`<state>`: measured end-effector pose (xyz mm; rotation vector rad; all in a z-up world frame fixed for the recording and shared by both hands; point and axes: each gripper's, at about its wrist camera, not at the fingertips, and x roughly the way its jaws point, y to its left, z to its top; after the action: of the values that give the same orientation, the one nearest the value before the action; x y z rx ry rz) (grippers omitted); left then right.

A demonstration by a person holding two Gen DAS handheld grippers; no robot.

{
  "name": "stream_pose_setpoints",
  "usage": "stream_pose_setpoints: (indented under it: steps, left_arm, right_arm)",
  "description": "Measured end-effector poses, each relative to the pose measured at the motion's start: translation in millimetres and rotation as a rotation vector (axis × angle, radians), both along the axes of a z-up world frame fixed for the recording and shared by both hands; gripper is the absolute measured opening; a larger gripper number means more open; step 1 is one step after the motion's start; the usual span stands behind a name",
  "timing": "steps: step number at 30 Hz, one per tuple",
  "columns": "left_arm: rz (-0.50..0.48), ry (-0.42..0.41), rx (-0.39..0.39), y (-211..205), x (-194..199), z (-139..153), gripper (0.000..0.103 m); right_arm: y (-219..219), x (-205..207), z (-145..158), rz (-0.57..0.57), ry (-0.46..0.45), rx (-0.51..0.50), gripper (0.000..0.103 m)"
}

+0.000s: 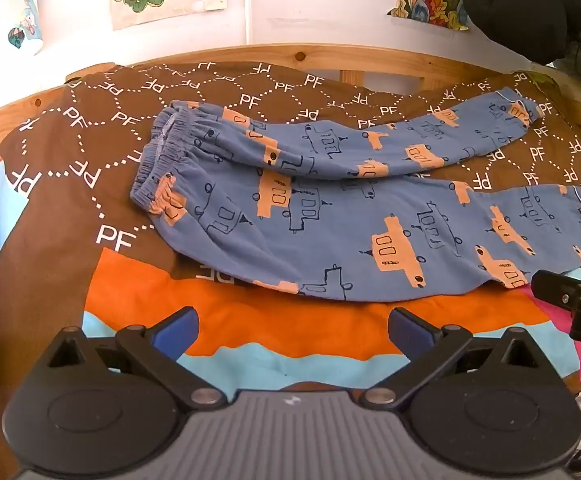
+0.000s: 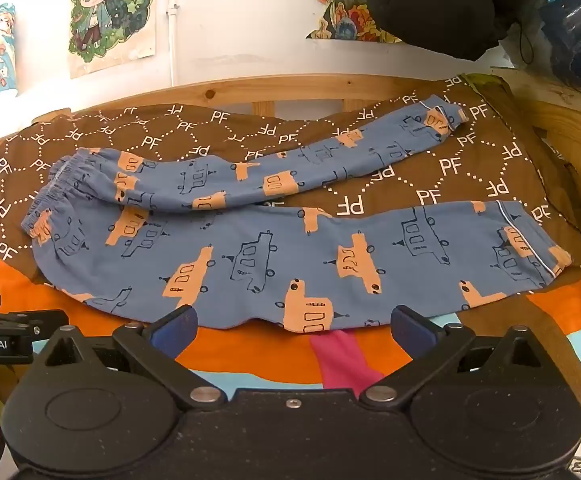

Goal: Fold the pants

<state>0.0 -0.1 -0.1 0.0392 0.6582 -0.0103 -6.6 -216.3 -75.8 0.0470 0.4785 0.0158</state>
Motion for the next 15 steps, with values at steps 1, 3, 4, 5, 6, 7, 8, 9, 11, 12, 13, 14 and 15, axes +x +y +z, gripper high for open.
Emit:
stream_pose_setpoints:
  steps: [1, 3, 4, 5, 6, 7, 8, 9, 11, 12, 13, 14, 15]
  left_arm:
    - [0.000, 0.001, 0.001, 0.0, 0.0, 0.0, 0.103]
    - [0.000, 0.002, 0.000, -0.2, 0.1, -0.1, 0.103]
    - [-0.001, 0.002, 0.001, -0.4, 0.1, -0.1, 0.103]
    - [-0.001, 0.002, 0.001, -0.6, 0.1, 0.0, 0.103]
    - [-0.002, 0.002, 0.000, -0.7, 0.1, 0.1, 0.103]
    - [-0.002, 0.002, 0.000, -0.9, 0.1, 0.2, 0.103]
    - [-0.003, 0.003, -0.001, -1.1, 0.0, 0.3, 0.103]
    - [-0.001, 0.002, -0.001, 0.0, 0.0, 0.0, 0.103]
    - [-0.001, 0.003, -0.002, 0.1, 0.0, -0.1, 0.103]
    - [-0.001, 0.004, -0.002, 0.2, -0.1, -0.1, 0.103]
    - [-0.001, 0.003, -0.003, 0.3, -0.3, -0.1, 0.103]
    - [-0.001, 0.003, -0.002, 0.0, 0.1, 0.0, 0.103]
    - [-0.001, 0.004, -0.002, 0.0, 0.1, 0.0, 0.103]
  right_arm:
    - [0.0, 0.1, 0.0, 0.000, 0.000, 0.001, 0.102]
    - [-0.1, 0.3, -0.2, 0.000, 0.001, 0.002, 0.102]
    - [0.0, 0.4, -0.3, 0.000, 0.001, 0.002, 0.102]
    - [0.0, 0.5, -0.4, 0.000, 0.002, 0.002, 0.102]
    - [0.0, 0.6, -0.5, 0.000, 0.002, 0.002, 0.102]
    - [0.0, 0.7, -0.6, 0.000, 0.003, 0.003, 0.102]
    - [-0.4, 0.4, 0.4, 0.000, 0.001, 0.001, 0.102]
    - [-0.6, 0.7, 0.7, -0.001, 0.001, 0.001, 0.102]
    - [-0.9, 1.6, 1.2, -0.002, 0.005, -0.001, 0.102]
    - [-1.0, 2.1, 1.4, -0.003, 0.009, -0.002, 0.102]
    - [-1.1, 2.6, 1.6, -0.007, 0.012, -0.004, 0.102]
    - [-1.0, 3.2, 0.7, -0.014, 0.016, -0.006, 0.102]
    - [-0.3, 3.6, -2.0, -0.020, 0.017, -0.003, 0.102]
